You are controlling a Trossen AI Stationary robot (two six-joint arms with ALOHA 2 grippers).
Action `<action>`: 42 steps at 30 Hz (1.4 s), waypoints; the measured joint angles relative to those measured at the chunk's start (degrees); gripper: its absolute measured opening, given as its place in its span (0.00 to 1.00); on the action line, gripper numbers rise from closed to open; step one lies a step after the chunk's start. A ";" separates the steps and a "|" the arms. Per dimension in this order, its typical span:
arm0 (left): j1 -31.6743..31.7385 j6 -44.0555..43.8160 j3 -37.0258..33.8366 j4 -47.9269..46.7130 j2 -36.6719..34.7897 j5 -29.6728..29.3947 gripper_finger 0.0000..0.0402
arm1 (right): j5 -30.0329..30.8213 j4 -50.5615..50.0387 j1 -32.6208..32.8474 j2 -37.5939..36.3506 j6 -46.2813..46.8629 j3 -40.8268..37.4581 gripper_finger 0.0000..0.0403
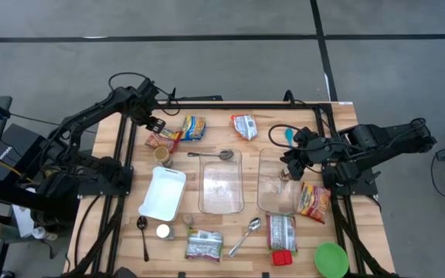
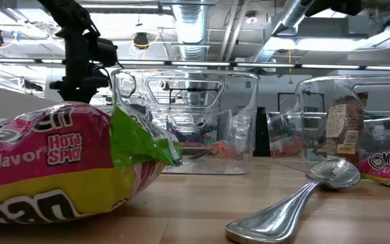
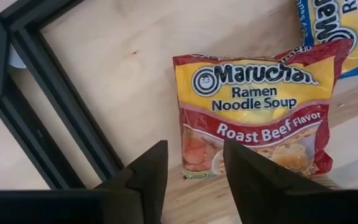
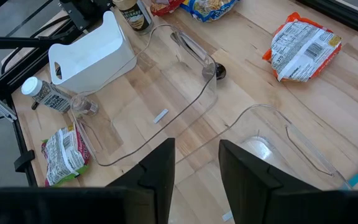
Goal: Pick & Place Food Item
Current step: Put the top red noodle pack into the left transparent bin
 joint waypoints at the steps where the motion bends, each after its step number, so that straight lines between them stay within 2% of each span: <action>1: 0.00 0.02 -0.29 0.17 -0.03 0.30 0.37 | 0.00 -0.01 0.00 0.00 0.01 0.00 0.29; 4: 0.00 0.37 -2.92 0.66 -0.04 1.72 0.38 | 0.00 -0.02 0.00 0.00 0.00 0.00 0.29; 8: -0.44 3.96 -6.44 2.18 -0.04 1.29 0.38 | 0.00 0.00 0.02 0.00 0.00 0.02 0.29; 17: -0.55 5.38 -13.40 6.12 -0.04 1.23 0.37 | 0.00 0.00 0.00 0.00 0.00 0.02 0.29; 42: -0.66 6.25 -14.78 9.81 -0.04 2.54 0.37 | 0.00 0.00 0.00 0.00 0.02 0.02 0.29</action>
